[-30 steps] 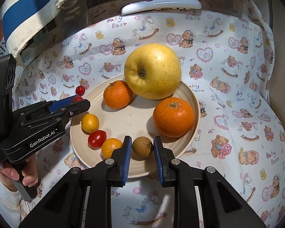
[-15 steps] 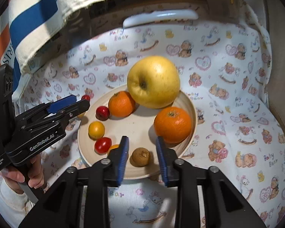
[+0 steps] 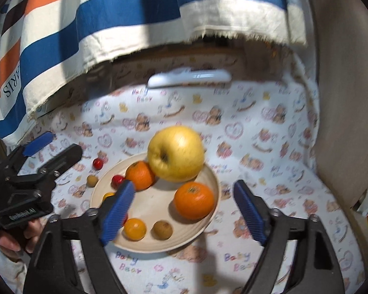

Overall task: Organize fruits
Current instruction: 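Open the right tool to release the brown fruit on the plate, then grasp a brown fruit with the right tool while the left tool approaches a red fruit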

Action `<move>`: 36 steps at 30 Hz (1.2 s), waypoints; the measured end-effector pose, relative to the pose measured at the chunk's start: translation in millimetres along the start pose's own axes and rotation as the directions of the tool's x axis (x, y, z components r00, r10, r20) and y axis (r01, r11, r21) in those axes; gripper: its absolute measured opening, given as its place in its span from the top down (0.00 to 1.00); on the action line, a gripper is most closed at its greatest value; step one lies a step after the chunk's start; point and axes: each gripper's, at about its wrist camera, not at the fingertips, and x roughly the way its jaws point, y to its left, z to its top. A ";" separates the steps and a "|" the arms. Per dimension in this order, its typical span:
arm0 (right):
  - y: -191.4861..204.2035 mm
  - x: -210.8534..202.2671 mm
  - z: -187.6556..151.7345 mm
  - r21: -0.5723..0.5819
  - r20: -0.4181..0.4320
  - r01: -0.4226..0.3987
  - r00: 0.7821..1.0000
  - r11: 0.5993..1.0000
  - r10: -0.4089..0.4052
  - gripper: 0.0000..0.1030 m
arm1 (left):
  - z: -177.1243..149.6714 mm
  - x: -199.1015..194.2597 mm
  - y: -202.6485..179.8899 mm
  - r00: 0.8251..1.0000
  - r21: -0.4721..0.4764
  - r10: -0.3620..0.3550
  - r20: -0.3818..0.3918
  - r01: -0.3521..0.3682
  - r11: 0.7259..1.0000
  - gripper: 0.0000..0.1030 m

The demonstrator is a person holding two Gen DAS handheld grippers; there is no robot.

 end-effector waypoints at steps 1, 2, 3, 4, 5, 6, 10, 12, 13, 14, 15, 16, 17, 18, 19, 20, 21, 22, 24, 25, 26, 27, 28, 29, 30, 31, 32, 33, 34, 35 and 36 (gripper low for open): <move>-0.9 -1.5 0.5 0.002 0.015 0.010 1.000 1.000 -0.010 0.15 | 0.5 -0.4 2.7 1.000 -0.012 0.001 0.006 0.000 1.000 0.01; -1.3 -2.2 1.1 0.004 0.024 0.016 1.000 1.000 -0.016 0.14 | 0.8 -0.7 5.2 1.000 -0.021 0.004 0.011 -0.004 1.000 0.01; -1.8 -3.0 1.4 0.005 0.032 0.022 0.999 1.000 -0.022 0.12 | 1.1 -1.0 6.7 1.000 -0.027 0.008 0.014 -0.008 1.000 0.01; -2.3 -3.1 1.7 0.007 0.035 0.026 0.999 1.000 -0.026 0.07 | 1.7 -1.6 8.2 1.000 -0.031 0.014 0.018 -0.014 0.999 0.01; -2.9 -3.4 1.9 0.010 0.040 0.028 0.999 1.000 -0.029 0.00 | 1.7 -3.7 9.5 0.999 -0.034 0.023 0.024 -0.022 0.999 0.01; -3.4 -4.4 1.5 0.015 0.051 0.032 0.998 0.999 -0.032 0.00 | 1.9 -5.7 10.6 0.999 -0.037 0.032 0.031 -0.031 0.999 0.01; -2.6 -8.2 1.9 0.011 0.078 0.048 0.996 0.999 -0.049 0.00 | 3.2 -12.6 13.8 0.997 -0.050 0.046 0.057 -0.043 0.998 0.01; -3.2 -9.0 1.8 0.014 0.088 0.053 0.995 0.999 -0.054 0.00 | 4.6 -13.9 14.1 0.997 -0.043 0.054 0.058 -0.051 0.998 0.01; -3.3 -9.4 1.4 0.015 0.093 0.056 0.994 0.998 -0.057 0.00 | 6.3 -13.9 14.2 0.997 -0.034 0.057 0.053 -0.056 0.998 0.01; -3.5 -9.6 1.1 0.014 0.099 0.061 0.993 0.998 -0.062 0.00 | 8.4 -14.2 14.5 0.997 -0.024 0.063 0.047 -0.061 0.998 0.01; -3.4 -10.0 0.8 0.011 0.105 0.066 0.992 0.998 -0.067 0.00 | 11.4 -14.5 16.0 0.996 -0.017 0.080 0.042 -0.080 0.997 0.01; -3.2 -10.3 0.7 0.009 0.110 0.073 0.991 0.997 -0.073 0.00 | 13.9 -14.3 17.7 0.994 -0.012 0.105 0.035 -0.105 0.994 0.01; -3.0 -10.3 0.6 0.008 0.114 0.080 0.990 0.997 -0.080 0.00 | 17.0 -12.3 20.3 0.993 -0.008 0.120 0.018 -0.120 0.993 0.01; -2.9 -10.0 0.6 0.009 0.114 0.081 0.990 0.997 -0.082 0.00 | 19.9 -8.5 24.5 0.993 -0.009 0.119 -0.012 -0.119 0.993 0.01; -2.6 -9.6 0.7 0.009 0.110 0.076 0.991 0.997 -0.076 0.00 | 22.3 -2.8 30.0 0.990 -0.018 0.127 -0.055 -0.128 0.992 0.01; -1.9 -9.3 0.9 0.007 0.106 0.071 0.992 0.997 -0.071 0.00 | 23.1 2.9 35.3 0.984 -0.027 0.146 -0.100 -0.149 0.988 0.01; -1.2 -9.3 1.0 0.004 0.105 0.071 0.992 0.997 -0.071 0.00 | 23.0 10.5 43.4 0.976 -0.049 0.149 -0.156 -0.159 0.986 0.01; -0.4 -9.3 0.9 -0.001 0.107 0.074 0.991 0.997 -0.074 0.00 | 21.4 17.3 51.3 0.968 -0.077 0.142 -0.207 -0.161 0.984 0.01; 1.3 -7.4 0.2 -0.013 0.109 0.093 0.990 0.996 -0.091 0.00 | 15.0 28.5 65.7 0.945 -0.131 0.128 -0.302 -0.175 0.976 0.11; 1.3 -6.1 0.0 -0.016 0.107 0.101 0.989 0.995 -0.099 0.00 | 10.2 33.0 73.3 0.934 -0.170 0.112 -0.340 -0.179 0.969 0.16; 1.5 -4.1 -0.5 -0.021 0.106 0.114 0.988 0.993 -0.111 0.00 | 5.0 36.2 79.4 0.925 -0.202 0.098 -0.368 -0.183 0.962 0.19; 1.5 -3.4 -0.9 -0.024 0.108 0.124 0.987 0.992 -0.121 0.00 | 0.1 39.6 84.7 0.915 -0.230 0.090 -0.394 -0.193 0.954 0.20; 1.7 -2.7 -1.3 -0.028 0.113 0.139 0.984 0.990 -0.135 0.00 | -4.9 43.1 89.5 0.905 -0.257 0.083 -0.417 -0.204 0.945 0.23; 1.9 -2.6 -1.7 -0.031 0.117 0.146 0.983 0.989 -0.142 0.00 | -9.8 46.0 93.4 0.899 -0.280 0.074 -0.432 -0.212 0.936 0.26; 2.4 -2.8 -2.2 -0.035 0.121 0.150 0.982 0.988 -0.145 0.00 | -13.8 48.3 96.6 0.895 -0.298 0.069 -0.441 -0.218 0.929 0.27; 2.9 -3.7 -2.7 -0.038 0.126 0.144 0.982 0.989 -0.138 0.00 | -18.0 50.7 99.5 0.891 -0.316 0.065 -0.450 -0.227 0.921 0.29; 3.4 -4.5 -2.6 -0.040 0.130 0.138 0.983 0.990 -0.131 0.00 | -21.2 52.0 102.1 0.892 -0.337 0.054 -0.449 -0.225 0.914 0.34; 4.9 -5.0 -1.6 -0.047 0.132 0.131 0.983 0.990 -0.123 0.00 | -24.6 51.4 105.2 0.899 -0.360 0.041 -0.436 -0.216 0.907 0.35; 6.9 -4.8 0.3 -0.053 0.127 0.127 0.985 0.990 -0.120 0.01 | -27.2 49.1 107.8 0.908 -0.374 0.042 -0.417 -0.214 0.902 0.35; 9.3 -4.3 2.6 -0.055 0.117 0.119 0.987 0.991 -0.112 0.03 | -28.9 46.7 109.6 0.914 -0.374 0.057 -0.403 -0.221 0.901 0.35; 12.7 -3.8 5.3 -0.055 0.102 0.096 0.991 0.994 -0.090 0.07 | -30.2 43.6 111.6 0.918 -0.371 0.070 -0.391 -0.227 0.901 0.36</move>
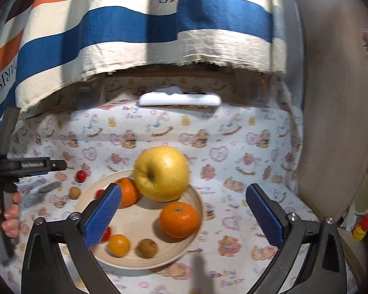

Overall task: Organize fruits
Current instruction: 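Grasp a brown fruit with the right tool while the left tool approaches a red fruit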

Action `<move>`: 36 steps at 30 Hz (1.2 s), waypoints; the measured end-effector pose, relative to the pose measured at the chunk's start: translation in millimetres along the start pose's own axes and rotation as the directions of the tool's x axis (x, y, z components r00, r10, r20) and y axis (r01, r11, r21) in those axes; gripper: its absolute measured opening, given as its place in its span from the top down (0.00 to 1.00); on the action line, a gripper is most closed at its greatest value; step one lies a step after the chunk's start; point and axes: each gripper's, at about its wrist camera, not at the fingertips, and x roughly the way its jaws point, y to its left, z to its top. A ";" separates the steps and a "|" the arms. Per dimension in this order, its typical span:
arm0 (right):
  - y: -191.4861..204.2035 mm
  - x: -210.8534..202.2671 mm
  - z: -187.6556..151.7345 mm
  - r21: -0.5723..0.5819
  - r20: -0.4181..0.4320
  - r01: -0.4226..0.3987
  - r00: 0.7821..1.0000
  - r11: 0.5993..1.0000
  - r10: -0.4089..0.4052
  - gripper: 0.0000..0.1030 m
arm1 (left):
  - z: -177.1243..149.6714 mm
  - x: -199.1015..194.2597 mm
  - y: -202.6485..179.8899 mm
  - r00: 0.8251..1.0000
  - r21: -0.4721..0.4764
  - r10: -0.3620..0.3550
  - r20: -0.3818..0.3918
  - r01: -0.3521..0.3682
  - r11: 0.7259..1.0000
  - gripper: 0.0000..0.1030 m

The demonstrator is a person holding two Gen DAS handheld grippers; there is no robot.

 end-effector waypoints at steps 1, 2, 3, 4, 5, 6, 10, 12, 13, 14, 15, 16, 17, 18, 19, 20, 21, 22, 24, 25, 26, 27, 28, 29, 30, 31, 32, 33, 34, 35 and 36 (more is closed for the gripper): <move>3.9 0.9 2.6 0.000 -0.016 -0.029 0.999 1.000 0.029 0.12 | -0.3 -3.4 3.4 1.000 -0.005 -0.007 0.020 0.007 1.000 0.36; 9.0 2.6 5.4 -0.003 -0.034 -0.058 0.998 0.998 0.058 0.13 | 0.4 -7.3 6.5 0.999 -0.017 -0.014 0.044 0.015 1.000 0.36; 17.3 4.3 9.8 -0.012 -0.055 -0.088 0.995 0.996 0.088 0.14 | 0.3 -12.8 11.2 0.997 -0.036 -0.016 0.073 0.019 0.999 0.36; 24.6 5.8 13.3 -0.018 -0.071 -0.110 0.992 0.994 0.108 0.17 | 0.9 -18.8 16.3 0.995 -0.058 -0.016 0.102 0.022 0.998 0.36; 29.7 7.1 15.6 -0.019 -0.084 -0.128 0.989 0.992 0.126 0.22 | 1.6 -24.1 21.7 0.992 -0.081 -0.018 0.128 0.028 0.996 0.36; 37.7 11.4 20.1 -0.011 -0.114 -0.165 0.980 0.986 0.163 0.24 | 1.4 -28.1 26.8 0.989 -0.099 -0.019 0.146 0.034 0.995 0.36; 66.4 34.4 34.8 0.050 -0.220 -0.283 0.932 0.958 0.287 0.32 | -0.4 -36.4 42.4 0.983 -0.133 0.009 0.184 0.015 0.991 0.37; 83.8 46.7 39.8 0.052 -0.262 -0.307 0.914 0.950 0.309 0.40 | -1.4 -38.2 47.5 0.981 -0.146 0.028 0.192 0.000 0.989 0.37; 93.2 53.1 41.2 0.047 -0.283 -0.311 0.907 0.949 0.311 0.43 | -0.9 -38.5 49.8 0.980 -0.157 0.037 0.193 -0.007 0.988 0.37; 99.2 57.1 41.4 0.043 -0.297 -0.314 0.902 0.948 0.313 0.49 | 0.5 -38.0 52.3 0.980 -0.166 0.043 0.195 -0.010 0.986 0.37; 108.2 64.3 41.1 0.038 -0.320 -0.325 0.892 0.945 0.319 0.52 | -0.1 -38.7 54.1 0.978 -0.174 0.069 0.198 -0.034 0.984 0.37; 117.0 71.3 40.0 0.030 -0.345 -0.332 0.882 0.943 0.321 0.58 | 1.0 -38.5 55.5 0.974 -0.176 0.111 0.200 -0.076 0.981 0.37; 125.0 77.2 38.4 0.018 -0.365 -0.333 0.876 0.943 0.316 0.60 | 2.0 -38.8 57.9 0.969 -0.177 0.137 0.205 -0.101 0.979 0.37; 131.3 81.6 37.4 0.006 -0.379 -0.331 0.873 0.944 0.308 0.60 | 2.2 -38.7 60.7 0.969 -0.182 0.139 0.204 -0.102 0.978 0.37; 138.7 87.1 34.8 -0.009 -0.396 -0.327 0.869 0.945 0.297 0.60 | 2.2 -38.3 64.3 0.971 -0.193 0.137 0.196 -0.099 0.976 0.37; 144.2 92.1 32.5 -0.020 -0.410 -0.323 0.866 0.946 0.286 0.60 | 1.9 -37.0 65.6 0.972 -0.204 0.139 0.191 -0.099 0.974 0.37; 148.7 96.5 30.1 -0.025 -0.422 -0.325 0.861 0.946 0.284 0.60 | 1.3 -36.7 67.5 0.972 -0.211 0.140 0.188 -0.099 0.972 0.38; 151.1 99.7 28.1 -0.028 -0.428 -0.328 0.858 0.944 0.285 0.61 | 1.1 -35.8 67.5 0.973 -0.210 0.140 0.185 -0.100 0.973 0.38; 158.5 105.2 24.3 -0.047 -0.442 -0.326 0.855 0.944 0.273 0.62 | 0.4 -35.0 65.8 0.972 -0.201 0.144 0.185 -0.106 0.974 0.39; 162.0 107.8 22.1 -0.061 -0.448 -0.321 0.855 0.945 0.261 0.62 | -0.3 -36.0 65.3 0.970 -0.197 0.150 0.189 -0.112 0.974 0.39; 164.9 110.1 19.8 -0.073 -0.453 -0.316 0.856 0.946 0.250 0.63 | -0.7 -35.6 63.3 0.969 -0.192 0.154 0.194 -0.116 0.975 0.39; 167.3 112.4 17.9 -0.086 -0.459 -0.309 0.856 0.947 0.237 0.63 | -0.9 -33.8 59.4 0.964 -0.185 0.172 0.204 -0.135 0.974 0.39; 168.7 113.9 16.3 -0.095 -0.463 -0.302 0.857 0.949 0.227 0.63 | -1.6 -35.0 57.7 0.956 -0.179 0.201 0.215 -0.164 0.970 0.39; 170.4 116.3 14.0 -0.105 -0.468 -0.296 0.857 0.949 0.215 0.64 | -1.9 -35.5 56.9 0.952 -0.176 0.209 0.222 -0.172 0.969 0.39; 172.9 119.8 11.9 -0.112 -0.477 -0.295 0.854 0.949 0.209 0.64 | -2.0 -35.1 57.2 0.953 -0.179 0.205 0.221 -0.167 0.969 0.39; 174.2 122.3 10.3 -0.117 -0.484 -0.294 0.851 0.949 0.204 0.64 | -2.2 -34.1 58.3 0.956 -0.184 0.201 0.216 -0.162 0.969 0.39; 175.1 124.6 8.8 -0.123 -0.489 -0.289 0.850 0.949 0.196 0.65 | -2.5 -32.9 59.0 0.957 -0.185 0.199 0.211 -0.161 0.969 0.40; 176.9 127.0 7.5 -0.127 -0.491 -0.286 0.850 0.950 0.190 0.65 | -2.7 -32.1 61.6 0.958 -0.183 0.199 0.207 -0.162 0.970 0.40; 178.7 129.0 6.5 -0.132 -0.493 -0.285 0.850 0.949 0.187 0.67 | -2.8 -31.2 61.4 0.959 -0.180 0.198 0.205 -0.161 0.970 0.40; 180.0 130.1 6.4 -0.138 -0.492 -0.286 0.851 0.948 0.186 0.67 | -2.8 -31.0 61.1 0.958 -0.179 0.197 0.207 -0.161 0.970 0.40; 181.3 131.2 6.2 -0.138 -0.494 -0.291 0.849 0.947 0.188 0.67 | -2.7 -30.6 60.2 0.957 -0.180 0.198 0.210 -0.161 0.970 0.40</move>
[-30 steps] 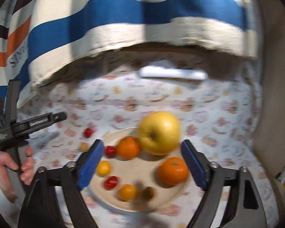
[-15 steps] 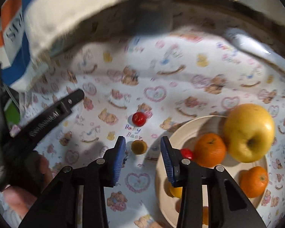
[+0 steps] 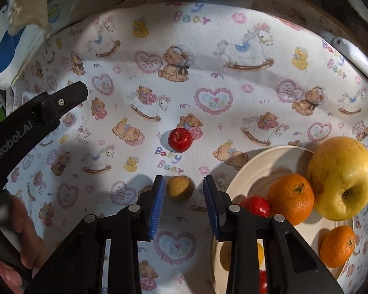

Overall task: Organize fruits
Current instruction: 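Grasp a brown fruit with the right tool while the left tool approaches a red fruit, then move the brown fruit to the plate with right tool while left tool grasps red fruit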

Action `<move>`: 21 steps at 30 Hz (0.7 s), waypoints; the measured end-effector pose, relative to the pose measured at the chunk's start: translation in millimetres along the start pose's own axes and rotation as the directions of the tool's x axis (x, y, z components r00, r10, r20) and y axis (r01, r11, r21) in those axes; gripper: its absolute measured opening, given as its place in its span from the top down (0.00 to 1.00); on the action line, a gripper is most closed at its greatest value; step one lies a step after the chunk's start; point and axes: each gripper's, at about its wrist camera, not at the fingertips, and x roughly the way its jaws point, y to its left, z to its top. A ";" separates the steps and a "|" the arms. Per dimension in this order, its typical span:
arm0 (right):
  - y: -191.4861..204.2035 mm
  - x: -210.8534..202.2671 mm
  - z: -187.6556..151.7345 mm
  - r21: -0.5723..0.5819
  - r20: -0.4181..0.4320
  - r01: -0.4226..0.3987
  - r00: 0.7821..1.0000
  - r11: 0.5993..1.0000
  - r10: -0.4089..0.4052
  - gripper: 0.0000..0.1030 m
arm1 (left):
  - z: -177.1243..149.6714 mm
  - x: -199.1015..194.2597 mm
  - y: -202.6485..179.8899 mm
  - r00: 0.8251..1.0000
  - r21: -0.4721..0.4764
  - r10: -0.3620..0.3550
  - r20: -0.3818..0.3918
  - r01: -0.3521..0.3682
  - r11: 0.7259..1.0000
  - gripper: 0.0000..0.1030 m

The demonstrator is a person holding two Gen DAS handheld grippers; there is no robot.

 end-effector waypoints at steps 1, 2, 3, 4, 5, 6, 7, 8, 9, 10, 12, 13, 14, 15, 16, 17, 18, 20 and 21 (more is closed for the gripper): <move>-0.9 0.6 0.2 0.000 -0.002 -0.005 1.000 1.000 0.005 0.68 | 0.0 -0.5 0.0 1.000 0.001 0.000 0.004 0.000 1.000 0.40; -2.6 2.3 0.8 -0.001 -0.005 -0.008 1.000 1.000 0.008 0.69 | 0.2 4.2 -0.2 1.000 0.002 0.001 0.006 -0.001 1.000 0.40; -1.4 4.5 1.0 -0.005 -0.010 -0.010 1.000 1.000 0.010 0.70 | -0.3 3.7 -1.7 1.000 0.006 0.001 0.008 -0.001 1.000 0.40; 0.8 8.2 2.8 -0.009 -0.014 -0.009 1.000 1.000 0.009 0.73 | -0.5 4.5 -2.4 1.000 0.008 0.001 0.007 -0.001 1.000 0.40; 0.4 11.2 3.0 -0.011 -0.019 -0.009 1.000 1.000 0.009 0.75 | -0.8 3.0 -2.2 1.000 0.008 -0.001 0.005 0.001 1.000 0.40; 0.9 13.6 3.0 -0.012 -0.023 -0.009 1.000 1.000 0.008 0.75 | -1.1 3.5 -2.3 1.000 0.008 -0.002 0.004 0.002 1.000 0.40; 1.1 14.1 2.4 -0.010 -0.019 -0.009 1.000 1.000 0.009 0.76 | -1.0 2.6 -3.3 1.000 0.010 0.003 0.006 -0.003 1.000 0.40; -0.2 13.5 2.1 -0.002 -0.015 -0.012 1.000 1.000 0.012 0.76 | -1.0 0.7 -5.4 1.000 0.013 0.010 0.012 -0.010 1.000 0.41; -2.4 10.5 1.3 0.012 0.002 -0.019 1.000 1.000 0.019 0.76 | -1.0 -0.2 -5.7 1.000 0.015 0.013 0.020 -0.013 1.000 0.41; -4.4 8.0 0.4 0.017 0.013 -0.021 1.000 1.000 0.020 0.76 | -1.0 -1.3 -6.2 1.000 0.017 0.010 0.023 -0.010 1.000 0.41; -7.4 -1.3 -2.8 0.018 0.056 -0.020 0.998 1.000 0.019 0.76 | -1.1 -2.5 -6.6 1.000 0.019 0.005 0.024 -0.006 1.000 0.41; -9.3 -7.8 -5.2 0.016 0.091 -0.010 0.996 1.000 0.009 0.76 | -1.6 -2.4 -7.2 1.000 0.021 0.001 0.022 -0.001 1.000 0.41; -12.8 -13.2 -7.6 0.016 0.117 0.000 0.993 1.000 -0.002 0.76 | -1.9 -2.8 -8.1 1.000 0.024 -0.007 0.019 0.006 1.000 0.42; -18.8 -20.3 -11.7 0.020 0.152 0.016 0.988 1.000 -0.019 0.76 | -2.7 -2.4 -8.2 1.000 0.027 -0.013 0.020 0.013 1.000 0.42; -22.9 -26.4 -14.6 0.035 0.188 0.041 0.981 0.999 -0.047 0.76 | -3.3 -3.8 -9.6 1.000 0.031 -0.016 0.027 0.015 0.999 0.43; -28.6 -32.7 -19.1 0.055 0.222 0.069 0.972 0.996 -0.080 0.76 | -4.2 -5.9 -11.5 0.999 0.037 -0.015 0.037 0.013 0.999 0.44; -32.7 -37.1 -21.0 0.070 0.248 0.085 0.964 0.994 -0.100 0.76 | -4.6 -8.7 -14.5 0.999 0.049 -0.014 0.049 0.011 0.999 0.44; -42.8 -46.0 -24.9 0.110 0.300 0.107 0.944 0.988 -0.136 0.76 | -5.6 -13.4 -20.7 0.998 0.076 -0.024 0.065 0.019 0.997 0.45; -47.2 -49.3 -26.3 0.125 0.316 0.113 0.937 0.986 -0.147 0.76 | -6.2 -14.7 -23.7 0.997 0.089 -0.033 0.066 0.027 0.996 0.45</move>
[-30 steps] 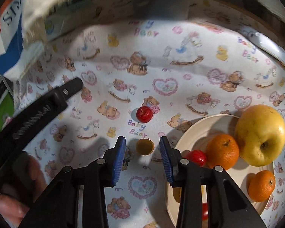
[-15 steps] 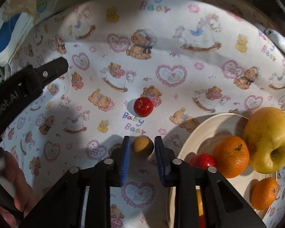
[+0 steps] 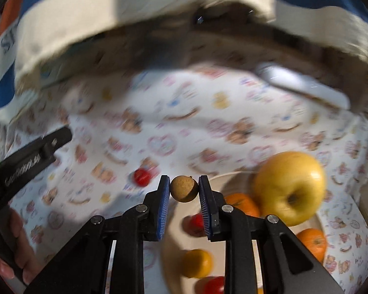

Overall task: Organize fruits
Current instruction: 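Move the brown fruit to the plate with right tool while left tool grasps red fruit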

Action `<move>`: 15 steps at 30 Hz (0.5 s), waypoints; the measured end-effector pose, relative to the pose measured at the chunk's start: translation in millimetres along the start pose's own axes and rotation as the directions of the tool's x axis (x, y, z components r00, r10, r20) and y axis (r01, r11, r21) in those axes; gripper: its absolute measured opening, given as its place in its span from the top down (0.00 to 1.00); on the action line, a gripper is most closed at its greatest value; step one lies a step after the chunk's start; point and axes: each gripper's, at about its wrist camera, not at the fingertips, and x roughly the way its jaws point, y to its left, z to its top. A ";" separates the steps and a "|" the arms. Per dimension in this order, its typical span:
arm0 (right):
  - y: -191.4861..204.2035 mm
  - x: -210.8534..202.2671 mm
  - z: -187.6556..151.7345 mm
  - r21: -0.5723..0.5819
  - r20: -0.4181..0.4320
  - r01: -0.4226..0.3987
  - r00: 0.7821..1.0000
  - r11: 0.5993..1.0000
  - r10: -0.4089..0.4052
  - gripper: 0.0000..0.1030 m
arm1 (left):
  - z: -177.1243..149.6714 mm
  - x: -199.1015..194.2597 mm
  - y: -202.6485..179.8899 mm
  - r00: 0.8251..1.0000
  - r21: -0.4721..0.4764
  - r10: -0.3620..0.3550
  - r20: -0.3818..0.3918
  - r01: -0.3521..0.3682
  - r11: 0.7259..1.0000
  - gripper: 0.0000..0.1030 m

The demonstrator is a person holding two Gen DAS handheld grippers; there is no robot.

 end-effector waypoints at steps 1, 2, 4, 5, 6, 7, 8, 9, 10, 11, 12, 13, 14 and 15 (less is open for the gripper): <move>-6.7 -3.5 -0.2 0.018 0.019 0.010 1.000 1.000 -0.010 0.76 | -0.1 -0.7 -3.4 1.000 0.013 -0.011 -0.001 0.011 1.000 0.46; -14.0 -5.8 0.9 0.030 0.030 0.013 0.999 0.999 -0.013 0.76 | 0.0 -0.7 -6.9 1.000 0.027 -0.022 -0.006 0.022 0.999 0.48; -24.9 -9.8 -1.0 0.062 0.051 0.014 0.999 0.998 -0.017 0.76 | 0.2 -0.4 -14.7 0.999 0.054 -0.026 -0.018 0.027 0.998 0.50; -26.0 -10.0 -1.5 0.078 0.051 0.014 0.999 0.997 -0.018 0.76 | 0.3 0.0 -17.3 1.000 0.062 -0.019 -0.025 0.020 0.998 0.50; -29.1 -9.5 -1.3 0.087 0.044 0.012 0.999 0.996 -0.016 0.76 | 0.6 1.5 -20.0 0.999 0.071 -0.009 -0.037 0.011 0.997 0.50; -29.9 -13.7 0.3 0.095 0.044 0.006 0.999 0.995 -0.011 0.76 | 0.8 4.3 -22.9 0.998 0.082 -0.012 -0.057 0.017 0.996 0.50; -28.5 -11.8 -0.1 0.107 0.048 0.011 0.999 0.994 -0.016 0.76 | 1.4 7.4 -26.0 0.997 0.092 -0.020 -0.079 0.028 0.995 0.51; -29.8 -13.0 -0.5 0.119 0.051 0.015 0.998 0.993 -0.021 0.76 | 2.8 10.8 -30.4 0.994 0.104 -0.025 -0.103 0.035 0.994 0.51; -31.2 -13.6 0.5 0.122 0.055 0.013 0.998 0.992 -0.020 0.76 | 2.6 16.2 -34.3 0.989 0.122 -0.037 -0.143 0.054 0.991 0.53; -34.5 -18.4 1.8 0.119 0.059 0.020 0.998 0.993 -0.027 0.76 | 2.2 20.4 -37.5 0.984 0.129 -0.053 -0.172 0.076 0.989 0.56; -32.1 -17.1 0.8 0.110 0.064 0.033 0.997 0.993 -0.040 0.76 | 1.4 23.4 -40.4 0.978 0.131 -0.069 -0.195 0.096 0.987 0.56; -31.4 -16.9 -0.3 0.107 0.064 0.034 0.997 0.994 -0.041 0.76 | 0.3 26.0 -43.9 0.973 0.131 -0.081 -0.217 0.112 0.985 0.56; -31.6 -16.1 -1.0 0.111 0.062 0.029 0.997 0.993 -0.036 0.76 | -0.5 28.3 -46.9 0.969 0.128 -0.087 -0.232 0.119 0.985 0.56; -31.8 -15.8 -1.9 0.118 0.062 0.025 0.998 0.993 -0.032 0.76 | -1.2 31.8 -50.4 0.964 0.123 -0.091 -0.249 0.125 0.984 0.56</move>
